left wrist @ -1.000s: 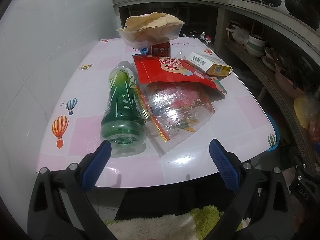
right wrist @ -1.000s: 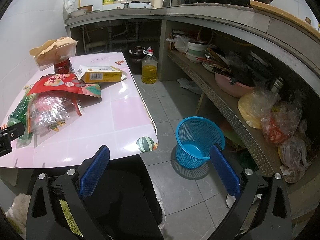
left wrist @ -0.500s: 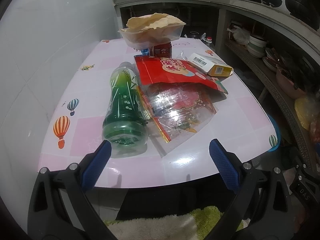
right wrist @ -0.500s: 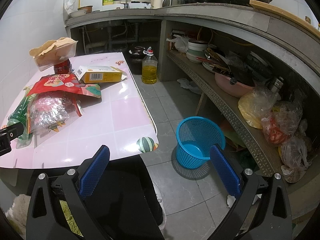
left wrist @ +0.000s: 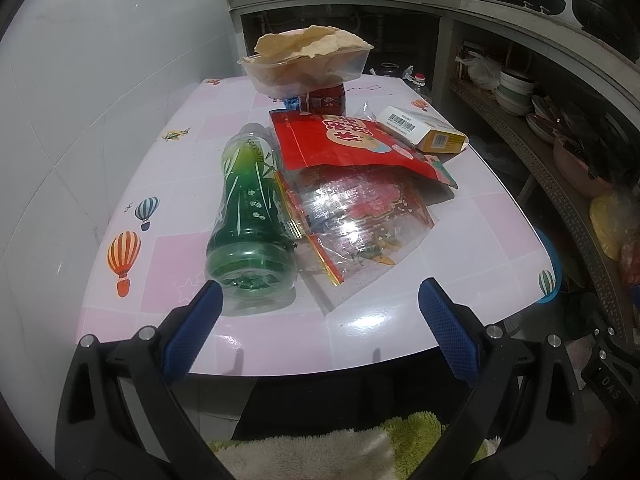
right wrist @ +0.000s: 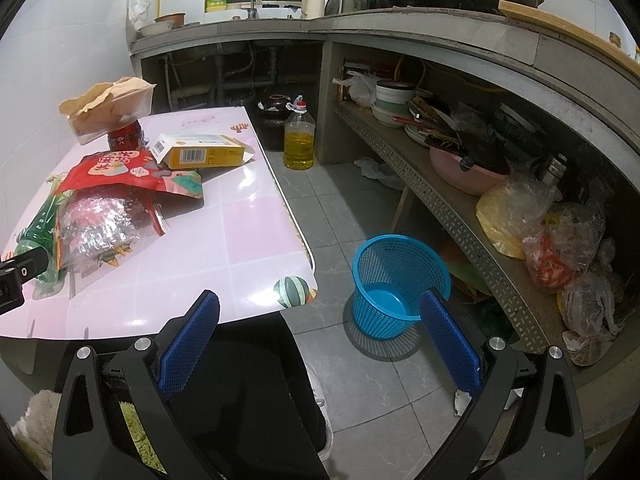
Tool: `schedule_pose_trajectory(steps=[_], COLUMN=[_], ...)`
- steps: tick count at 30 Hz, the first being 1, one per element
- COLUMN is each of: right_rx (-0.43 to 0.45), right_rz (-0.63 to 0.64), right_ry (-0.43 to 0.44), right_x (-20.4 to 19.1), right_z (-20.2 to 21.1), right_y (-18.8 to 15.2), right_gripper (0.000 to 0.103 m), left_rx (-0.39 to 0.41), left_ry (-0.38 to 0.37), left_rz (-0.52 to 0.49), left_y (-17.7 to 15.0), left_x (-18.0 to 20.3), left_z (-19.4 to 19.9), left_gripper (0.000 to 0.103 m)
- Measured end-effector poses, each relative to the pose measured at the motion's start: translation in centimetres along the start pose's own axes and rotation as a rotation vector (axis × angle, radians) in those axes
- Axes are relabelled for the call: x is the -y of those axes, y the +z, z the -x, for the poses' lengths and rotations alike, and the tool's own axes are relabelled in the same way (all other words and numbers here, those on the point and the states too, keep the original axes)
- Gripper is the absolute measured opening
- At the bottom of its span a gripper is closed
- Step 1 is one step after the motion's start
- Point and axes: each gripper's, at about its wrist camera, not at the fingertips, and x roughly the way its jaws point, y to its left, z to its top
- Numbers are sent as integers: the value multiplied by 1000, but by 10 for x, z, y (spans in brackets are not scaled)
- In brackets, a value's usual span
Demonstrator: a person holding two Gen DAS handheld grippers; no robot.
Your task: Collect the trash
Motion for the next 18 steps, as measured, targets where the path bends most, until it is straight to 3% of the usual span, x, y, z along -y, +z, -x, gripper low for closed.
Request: schedule_pose_trajectory(steps=[18], right_rx=[-5], right_rz=[-3], right_ry=[-3], right_x=[-2], right_z=[-2], right_y=[5], right_gripper=[97], left_rx=[-16], left_ry=[6], left_rz=[2], left_y=[3], left_x=[-6], left_z=[-6], left_gripper=[94])
